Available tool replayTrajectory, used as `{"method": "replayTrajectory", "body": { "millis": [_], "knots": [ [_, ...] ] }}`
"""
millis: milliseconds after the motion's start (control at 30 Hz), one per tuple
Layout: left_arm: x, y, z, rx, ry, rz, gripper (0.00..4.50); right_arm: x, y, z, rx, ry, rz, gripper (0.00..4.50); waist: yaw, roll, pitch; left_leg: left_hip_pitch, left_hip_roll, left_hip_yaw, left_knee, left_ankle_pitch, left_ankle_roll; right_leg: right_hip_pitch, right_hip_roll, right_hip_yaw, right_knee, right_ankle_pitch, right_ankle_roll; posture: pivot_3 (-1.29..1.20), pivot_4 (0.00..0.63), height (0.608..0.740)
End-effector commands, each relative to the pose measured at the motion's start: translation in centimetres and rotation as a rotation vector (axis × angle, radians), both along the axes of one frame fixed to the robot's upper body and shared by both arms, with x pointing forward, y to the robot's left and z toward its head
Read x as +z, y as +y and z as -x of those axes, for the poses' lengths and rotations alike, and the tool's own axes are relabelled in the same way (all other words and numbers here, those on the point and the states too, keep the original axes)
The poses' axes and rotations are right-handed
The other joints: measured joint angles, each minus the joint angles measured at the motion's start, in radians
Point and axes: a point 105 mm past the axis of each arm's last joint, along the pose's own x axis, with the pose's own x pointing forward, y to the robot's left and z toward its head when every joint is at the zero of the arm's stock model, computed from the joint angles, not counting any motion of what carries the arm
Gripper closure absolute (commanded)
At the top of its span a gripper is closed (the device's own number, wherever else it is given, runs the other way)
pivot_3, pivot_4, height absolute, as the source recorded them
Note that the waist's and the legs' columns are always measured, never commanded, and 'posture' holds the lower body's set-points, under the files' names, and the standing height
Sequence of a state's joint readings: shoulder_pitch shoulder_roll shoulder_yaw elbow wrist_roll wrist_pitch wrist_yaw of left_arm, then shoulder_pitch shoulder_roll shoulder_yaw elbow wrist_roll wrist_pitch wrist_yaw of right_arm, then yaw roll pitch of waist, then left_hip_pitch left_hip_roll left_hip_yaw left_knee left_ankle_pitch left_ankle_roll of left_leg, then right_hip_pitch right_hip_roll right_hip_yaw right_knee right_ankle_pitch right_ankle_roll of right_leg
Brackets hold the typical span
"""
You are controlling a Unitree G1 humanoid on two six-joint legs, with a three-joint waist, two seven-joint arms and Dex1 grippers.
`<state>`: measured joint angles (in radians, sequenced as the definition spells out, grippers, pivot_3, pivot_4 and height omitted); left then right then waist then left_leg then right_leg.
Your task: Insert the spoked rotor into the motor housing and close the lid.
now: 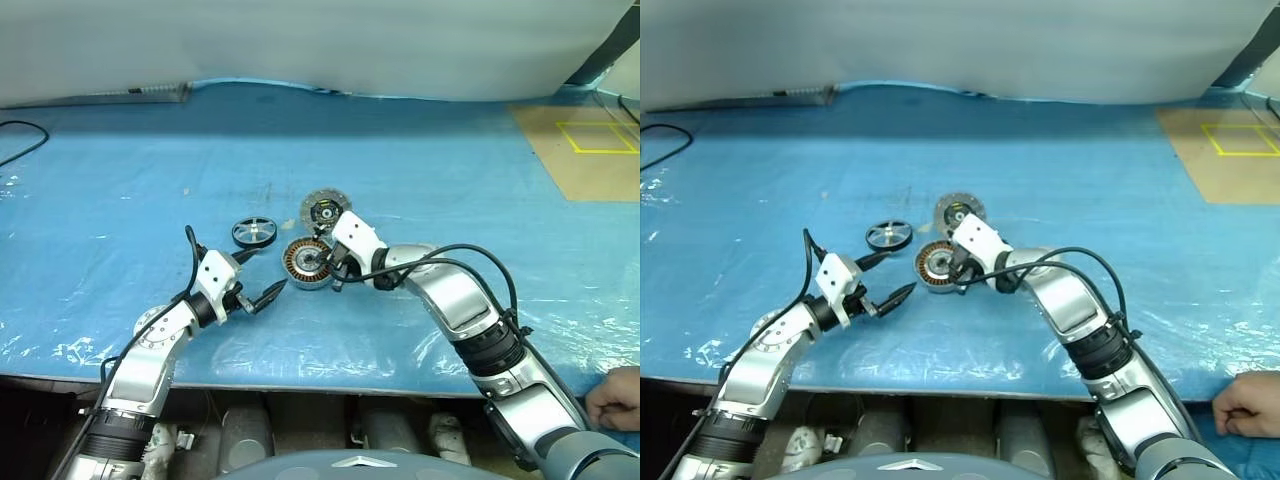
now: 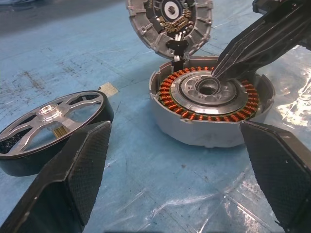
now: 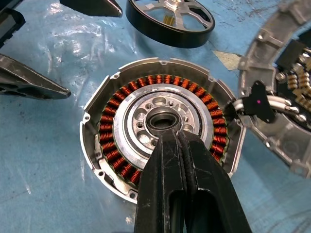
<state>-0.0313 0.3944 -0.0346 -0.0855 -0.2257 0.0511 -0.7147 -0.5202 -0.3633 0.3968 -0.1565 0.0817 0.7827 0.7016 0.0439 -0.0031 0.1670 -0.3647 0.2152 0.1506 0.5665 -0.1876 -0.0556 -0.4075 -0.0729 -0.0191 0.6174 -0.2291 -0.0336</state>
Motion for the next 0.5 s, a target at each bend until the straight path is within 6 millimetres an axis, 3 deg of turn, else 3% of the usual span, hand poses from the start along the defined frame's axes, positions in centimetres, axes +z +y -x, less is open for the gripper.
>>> {"method": "replayTrajectory", "body": {
  "millis": [33, 500],
  "knots": [
    [0.92, 0.11, 0.00, -0.004, -0.036, 0.001, 0.00, 1.94, 1.09, 0.36, 0.045, -0.046, -0.050, 4.47, 0.000, 0.000, 0.000, 0.000, 0.000, 0.000, 0.000, 0.000, 0.000, 0.000, 0.000, 0.000, 0.000, 0.000, 0.000, 0.00, 0.150, 0.740],
    [0.60, 0.16, -0.08, -0.003, -0.031, 0.002, 0.00, 2.42, 1.61, 0.07, 0.038, -0.053, -0.072, 4.47, 0.001, 0.000, 0.000, -0.001, 0.000, 0.000, 0.000, 0.000, 0.000, 0.000, 0.000, 0.000, 0.000, 0.000, 0.000, 0.00, 0.150, 0.740]
  ]
}}
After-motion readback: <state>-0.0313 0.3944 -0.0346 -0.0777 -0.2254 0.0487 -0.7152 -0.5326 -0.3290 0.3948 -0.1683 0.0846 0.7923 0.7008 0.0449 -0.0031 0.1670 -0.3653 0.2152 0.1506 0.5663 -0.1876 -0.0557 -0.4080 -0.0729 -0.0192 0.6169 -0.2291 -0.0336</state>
